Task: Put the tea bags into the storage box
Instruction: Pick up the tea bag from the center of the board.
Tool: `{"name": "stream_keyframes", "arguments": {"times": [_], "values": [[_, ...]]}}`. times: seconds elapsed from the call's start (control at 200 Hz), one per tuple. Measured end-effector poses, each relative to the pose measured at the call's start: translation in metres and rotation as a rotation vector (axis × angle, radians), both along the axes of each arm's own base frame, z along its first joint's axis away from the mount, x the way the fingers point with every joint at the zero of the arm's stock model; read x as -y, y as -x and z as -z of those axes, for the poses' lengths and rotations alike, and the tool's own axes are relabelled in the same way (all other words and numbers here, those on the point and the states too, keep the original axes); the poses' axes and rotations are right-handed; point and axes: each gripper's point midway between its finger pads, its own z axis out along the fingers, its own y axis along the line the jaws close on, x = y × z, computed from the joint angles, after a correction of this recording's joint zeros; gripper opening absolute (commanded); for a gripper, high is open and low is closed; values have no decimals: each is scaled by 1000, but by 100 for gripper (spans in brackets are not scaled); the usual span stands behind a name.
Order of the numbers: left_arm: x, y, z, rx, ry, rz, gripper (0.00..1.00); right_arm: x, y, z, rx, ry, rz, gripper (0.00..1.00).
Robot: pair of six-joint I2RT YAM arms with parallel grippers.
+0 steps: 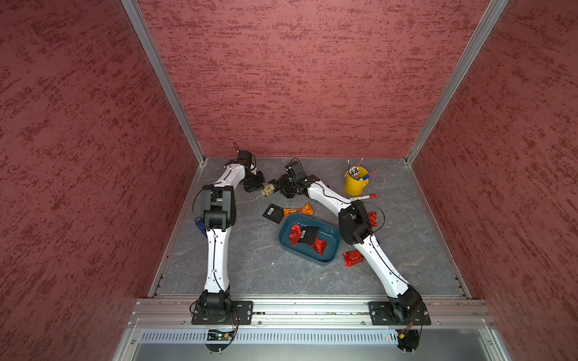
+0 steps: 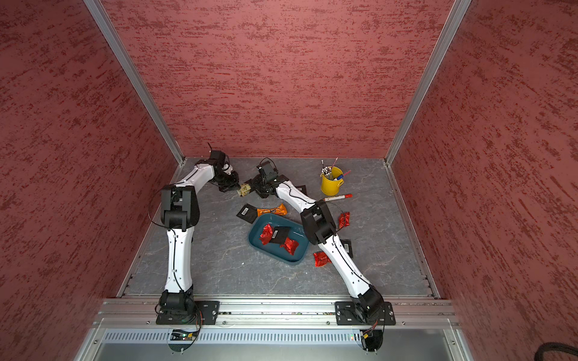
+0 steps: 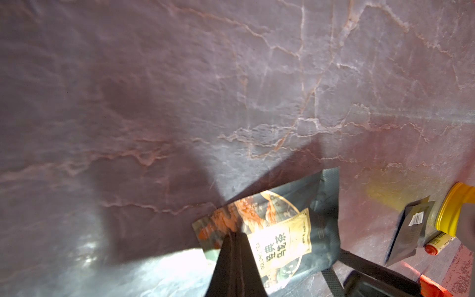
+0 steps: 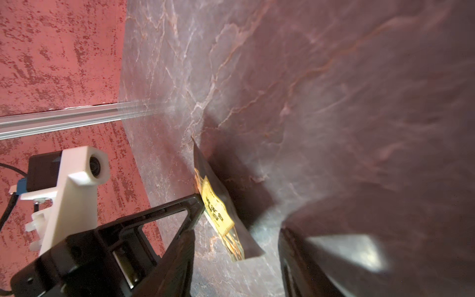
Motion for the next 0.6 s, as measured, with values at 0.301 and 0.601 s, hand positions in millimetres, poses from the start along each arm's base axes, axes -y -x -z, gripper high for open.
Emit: {"name": "stream_keyframes", "arguments": {"times": [0.301, 0.601], "values": [[1, 0, 1, 1, 6, 6, 0, -2, 1, 6, -14, -12, -4, 33], [2, 0, 1, 4, 16, 13, 0, -4, 1, 11, -20, -20, -8, 0]]}}
